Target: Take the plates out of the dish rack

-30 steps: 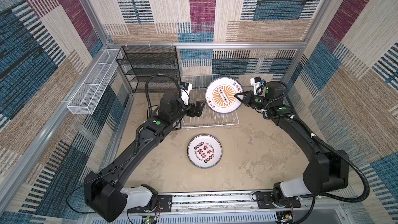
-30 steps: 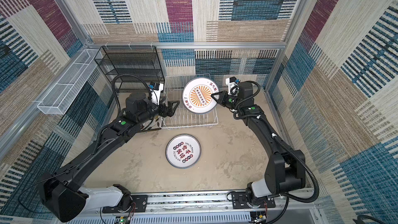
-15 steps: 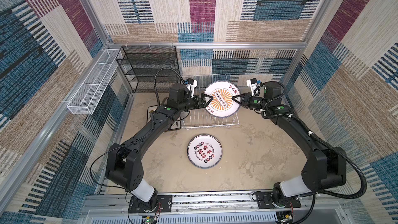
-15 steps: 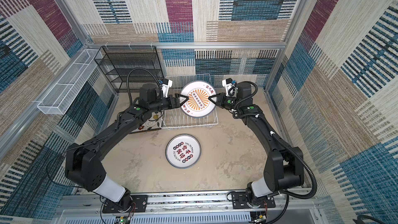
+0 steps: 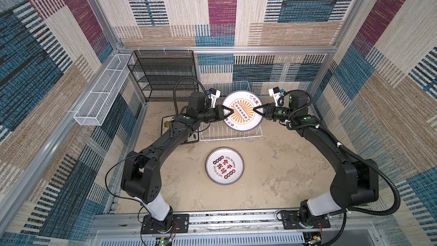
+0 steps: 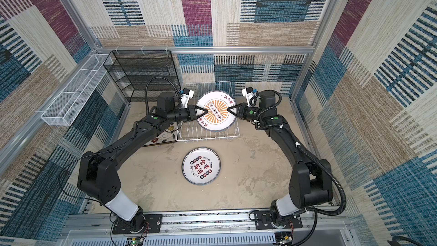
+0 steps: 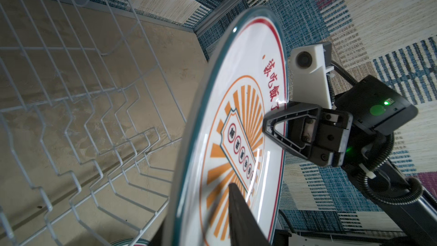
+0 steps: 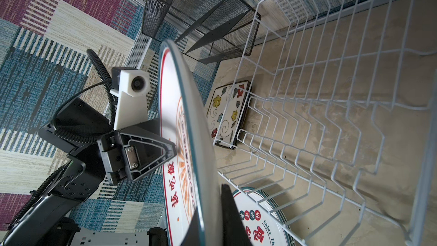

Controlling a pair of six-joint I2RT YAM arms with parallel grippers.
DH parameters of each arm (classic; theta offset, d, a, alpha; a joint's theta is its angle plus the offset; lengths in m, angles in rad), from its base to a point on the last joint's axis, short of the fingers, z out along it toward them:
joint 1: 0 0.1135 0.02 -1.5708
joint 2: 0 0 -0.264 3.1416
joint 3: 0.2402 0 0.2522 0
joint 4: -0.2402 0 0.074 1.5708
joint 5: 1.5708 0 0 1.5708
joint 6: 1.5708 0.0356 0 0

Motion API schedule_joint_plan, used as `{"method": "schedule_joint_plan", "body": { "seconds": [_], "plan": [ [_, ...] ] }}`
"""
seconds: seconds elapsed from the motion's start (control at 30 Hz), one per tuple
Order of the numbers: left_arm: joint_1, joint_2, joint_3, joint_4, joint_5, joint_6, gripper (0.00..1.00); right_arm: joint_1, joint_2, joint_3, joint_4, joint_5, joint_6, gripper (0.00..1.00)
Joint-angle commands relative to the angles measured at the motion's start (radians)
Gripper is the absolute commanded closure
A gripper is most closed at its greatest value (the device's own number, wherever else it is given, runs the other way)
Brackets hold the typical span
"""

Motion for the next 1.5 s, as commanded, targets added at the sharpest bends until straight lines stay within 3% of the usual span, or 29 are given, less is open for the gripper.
{"method": "schedule_joint_plan", "body": {
  "seconds": [0.0, 0.2, 0.3, 0.47, 0.73, 0.93, 1.47],
  "plan": [
    [-0.002, -0.002, 0.001, 0.058, 0.057, -0.033, 0.84, 0.001, 0.0, -0.004, 0.046, -0.019, -0.005, 1.0],
    [-0.002, -0.005, 0.003, 0.055, 0.067, -0.037, 1.0, 0.001, 0.002, -0.009, 0.053, -0.021, 0.001, 0.93],
    [-0.002, -0.011, 0.001, 0.046, 0.063, -0.027, 1.0, 0.001, 0.002, -0.018, 0.062, -0.011, 0.002, 0.92],
    [-0.001, -0.032, -0.002, 0.036, 0.044, -0.029, 1.0, 0.001, -0.016, -0.028, 0.08, 0.025, -0.01, 0.78],
    [0.004, -0.095, -0.004, -0.038, -0.013, 0.001, 1.0, 0.001, -0.083, -0.018, 0.044, 0.158, -0.145, 0.33],
    [0.006, -0.174, -0.016, -0.159, -0.119, 0.005, 1.0, 0.001, -0.18, -0.056, 0.078, 0.255, -0.247, 0.01],
    [0.014, -0.447, -0.29, -0.296, -0.149, -0.033, 1.0, 0.003, -0.396, -0.254, 0.102, 0.249, -0.676, 0.01]
  ]
}}
